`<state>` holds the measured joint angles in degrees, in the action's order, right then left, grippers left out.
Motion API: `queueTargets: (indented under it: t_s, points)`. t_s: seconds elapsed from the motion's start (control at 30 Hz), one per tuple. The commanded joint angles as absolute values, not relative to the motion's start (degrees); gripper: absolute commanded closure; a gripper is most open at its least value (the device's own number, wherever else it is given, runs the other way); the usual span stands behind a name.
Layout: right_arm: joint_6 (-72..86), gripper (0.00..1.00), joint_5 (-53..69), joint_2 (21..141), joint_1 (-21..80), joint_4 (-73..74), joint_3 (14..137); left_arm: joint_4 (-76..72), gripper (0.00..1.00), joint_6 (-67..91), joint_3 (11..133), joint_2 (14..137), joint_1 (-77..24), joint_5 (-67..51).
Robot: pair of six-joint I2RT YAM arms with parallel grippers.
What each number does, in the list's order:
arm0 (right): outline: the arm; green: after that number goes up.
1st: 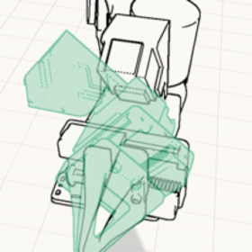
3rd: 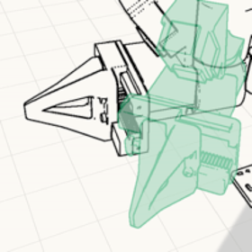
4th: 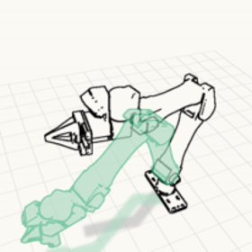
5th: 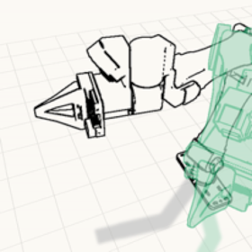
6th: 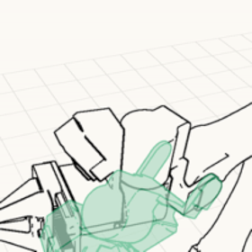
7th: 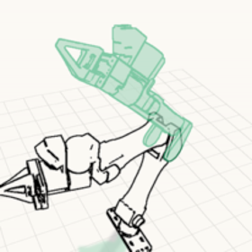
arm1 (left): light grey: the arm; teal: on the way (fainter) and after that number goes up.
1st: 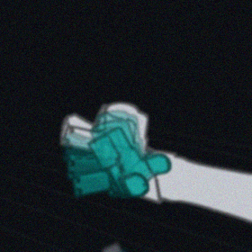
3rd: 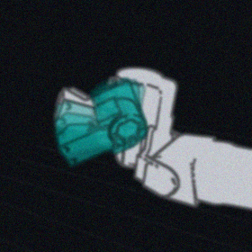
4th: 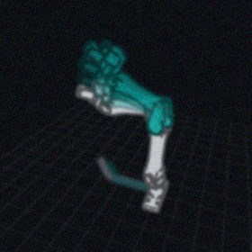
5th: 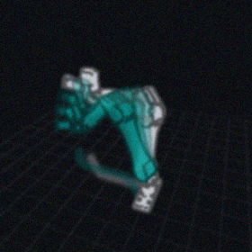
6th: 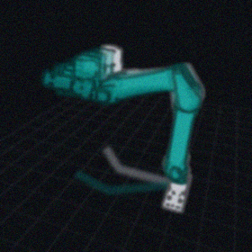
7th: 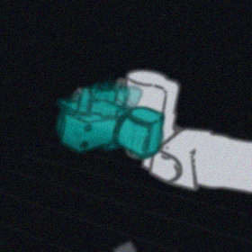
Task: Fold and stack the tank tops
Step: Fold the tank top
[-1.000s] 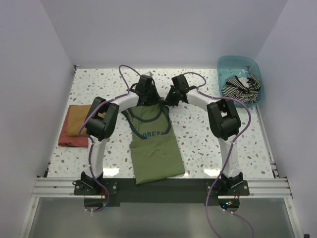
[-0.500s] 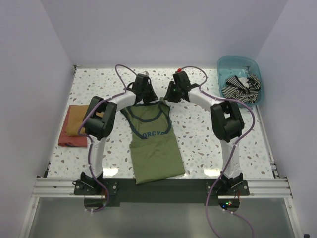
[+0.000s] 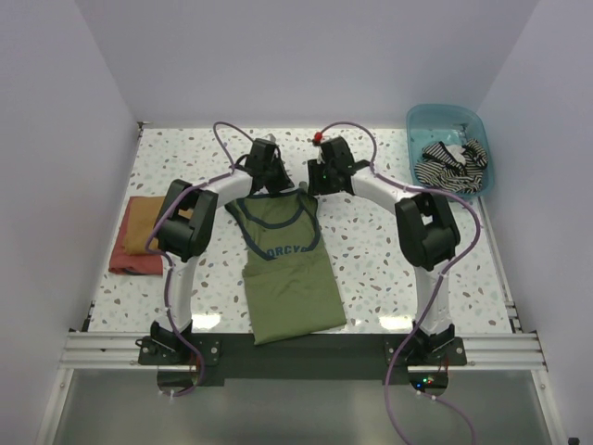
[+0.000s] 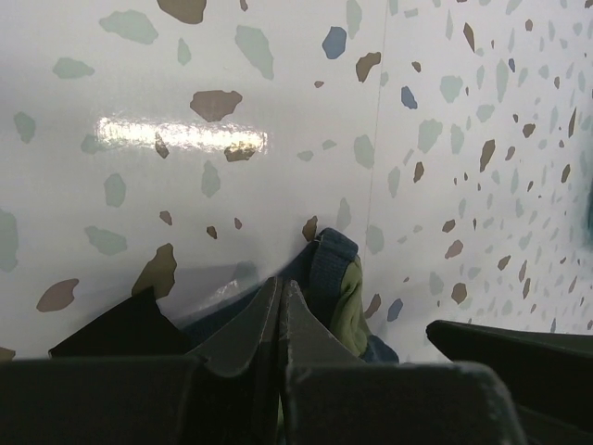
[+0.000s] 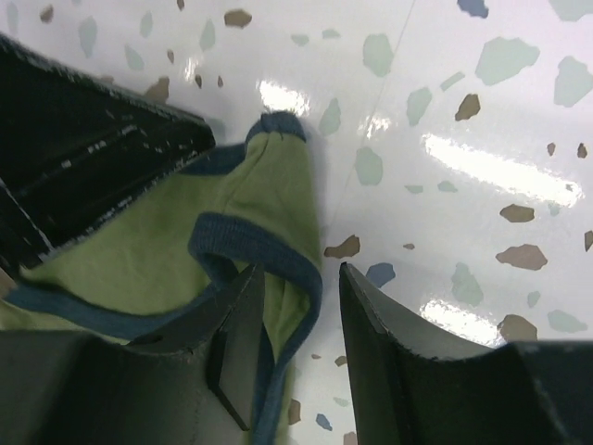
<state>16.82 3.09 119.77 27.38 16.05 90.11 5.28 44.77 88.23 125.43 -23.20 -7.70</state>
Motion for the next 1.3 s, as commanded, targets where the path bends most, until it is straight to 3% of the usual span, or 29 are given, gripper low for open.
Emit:
queueTargets:
  t_s: [0.0,0.4,0.67,0.93,1.27]
  points:
    - [9.23,0.58,2.73,115.14,28.74,15.29,88.16,4.39,0.96,44.03,87.72,122.08,-22.59,-8.79]
    - [7.64,0.58,1.14,120.23,29.53,15.56,91.75,4.39,0.96,44.3,87.54,121.99,-22.41,-8.96]
    - [9.58,0.75,1.84,123.22,29.62,17.92,97.72,4.39,0.96,44.12,87.45,122.08,-22.24,-9.23]
    - [8.79,0.72,2.38,123.93,29.97,19.51,99.23,4.22,0.96,44.03,87.19,122.25,-22.24,-9.84]
    - [9.93,0.59,-0.96,116.9,30.06,13.28,88.79,3.87,0.95,44.03,86.84,122.26,-22.15,-9.93]
